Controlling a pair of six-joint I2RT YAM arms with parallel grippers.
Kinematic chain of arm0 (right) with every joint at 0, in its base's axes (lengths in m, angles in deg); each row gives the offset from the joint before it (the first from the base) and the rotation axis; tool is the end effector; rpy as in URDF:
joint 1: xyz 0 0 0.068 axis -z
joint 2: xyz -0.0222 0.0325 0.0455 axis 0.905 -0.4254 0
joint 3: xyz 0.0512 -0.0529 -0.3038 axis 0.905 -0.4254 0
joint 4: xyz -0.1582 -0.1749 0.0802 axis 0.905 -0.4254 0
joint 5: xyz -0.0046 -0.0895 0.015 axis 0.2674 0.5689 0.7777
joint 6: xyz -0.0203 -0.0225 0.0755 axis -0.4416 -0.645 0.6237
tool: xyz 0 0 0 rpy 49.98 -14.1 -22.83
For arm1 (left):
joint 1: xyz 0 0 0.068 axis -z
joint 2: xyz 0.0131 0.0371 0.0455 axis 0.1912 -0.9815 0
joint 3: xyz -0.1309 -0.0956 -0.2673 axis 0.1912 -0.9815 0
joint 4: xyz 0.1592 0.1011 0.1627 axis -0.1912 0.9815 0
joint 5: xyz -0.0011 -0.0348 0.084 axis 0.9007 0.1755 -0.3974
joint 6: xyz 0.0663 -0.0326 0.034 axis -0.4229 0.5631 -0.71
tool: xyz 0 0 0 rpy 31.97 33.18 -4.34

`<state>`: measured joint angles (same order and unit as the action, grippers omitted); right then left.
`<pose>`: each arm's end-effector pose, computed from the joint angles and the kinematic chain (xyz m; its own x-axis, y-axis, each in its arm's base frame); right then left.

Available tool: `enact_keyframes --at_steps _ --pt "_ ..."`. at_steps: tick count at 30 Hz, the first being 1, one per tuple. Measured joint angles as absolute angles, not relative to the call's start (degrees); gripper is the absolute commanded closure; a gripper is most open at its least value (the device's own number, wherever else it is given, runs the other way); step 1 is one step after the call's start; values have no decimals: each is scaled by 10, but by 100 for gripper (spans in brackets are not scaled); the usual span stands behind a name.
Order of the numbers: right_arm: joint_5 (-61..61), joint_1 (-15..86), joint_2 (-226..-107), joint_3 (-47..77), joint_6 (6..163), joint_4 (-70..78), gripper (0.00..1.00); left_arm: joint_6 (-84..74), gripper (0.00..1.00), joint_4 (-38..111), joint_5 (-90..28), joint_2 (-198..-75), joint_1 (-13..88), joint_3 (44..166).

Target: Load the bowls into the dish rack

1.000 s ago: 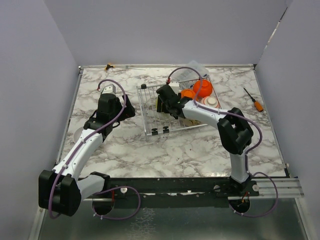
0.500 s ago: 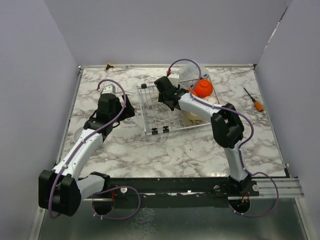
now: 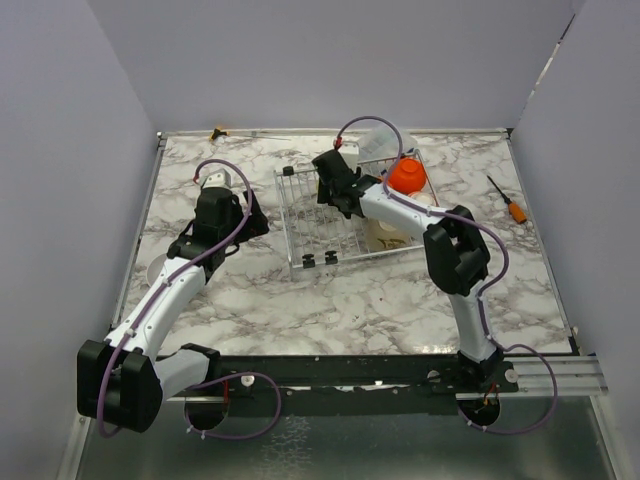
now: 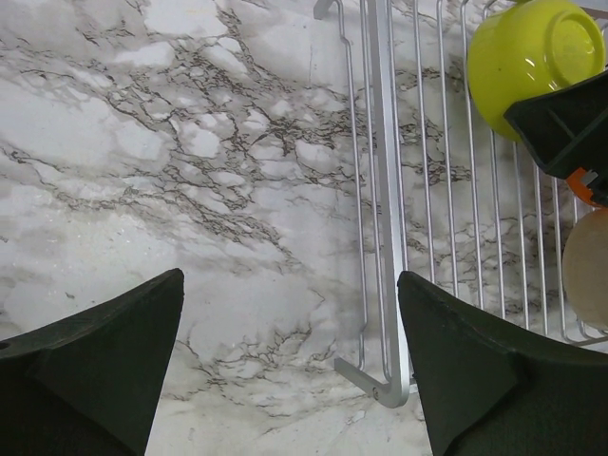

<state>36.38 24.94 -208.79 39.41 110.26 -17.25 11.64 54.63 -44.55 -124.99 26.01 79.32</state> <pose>0.4215 0.3073 0.2331 -0.6223 0.0938 -0.7772 0.0448 0.9954 0.0842 0.2375 -0.0570 0.2950 -0.5594 -0.3388 -0.7565 -0.0919 0.9324 -0.3496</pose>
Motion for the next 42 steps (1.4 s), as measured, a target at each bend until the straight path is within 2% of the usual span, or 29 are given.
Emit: enact_keyframes --at_steps 4,13,17,20,26,28,35,42 --pt "321 255 -2059 359 1098 -147 30 116 4 568 -456 -1251 260 805" --pt "238 256 -1895 286 1084 -130 27 120 3 620 -544 -1252 260 845" --pt "199 256 -1796 198 1088 -105 27 140 13 650 -614 -1271 260 853" --pt "165 257 -1744 132 1099 -92 28 161 17 677 -673 -1294 259 857" --pt "102 257 -1672 3 1135 -77 29 210 17 728 -781 -1310 248 857" --pt "90 257 -1654 -25 1143 -76 29 225 21 738 -805 -1309 244 857" --pt "68 257 -1622 -45 1156 -75 30 278 34 753 -822 -1308 230 842" --pt "47 257 -1599 -47 1162 -68 30 299 41 757 -806 -1308 205 807"
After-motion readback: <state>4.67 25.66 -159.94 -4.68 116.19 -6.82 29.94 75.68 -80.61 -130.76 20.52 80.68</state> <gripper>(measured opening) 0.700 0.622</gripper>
